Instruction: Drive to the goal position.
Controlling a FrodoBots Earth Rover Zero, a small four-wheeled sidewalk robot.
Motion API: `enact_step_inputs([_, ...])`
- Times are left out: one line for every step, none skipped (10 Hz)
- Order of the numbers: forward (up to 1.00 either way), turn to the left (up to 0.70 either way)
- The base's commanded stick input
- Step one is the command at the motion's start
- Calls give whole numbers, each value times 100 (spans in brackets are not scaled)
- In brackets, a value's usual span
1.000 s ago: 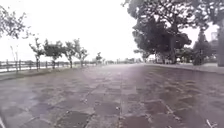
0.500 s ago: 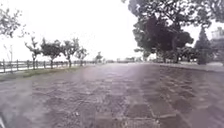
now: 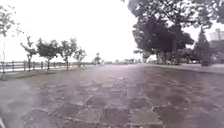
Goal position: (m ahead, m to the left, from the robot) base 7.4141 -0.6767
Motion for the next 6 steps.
enact_step_inputs([100, 0])
enact_step_inputs([100, 0])
enact_step_inputs([100, 0])
enact_step_inputs([100, 0])
enact_step_inputs([100, 0])
enact_step_inputs([100, 0])
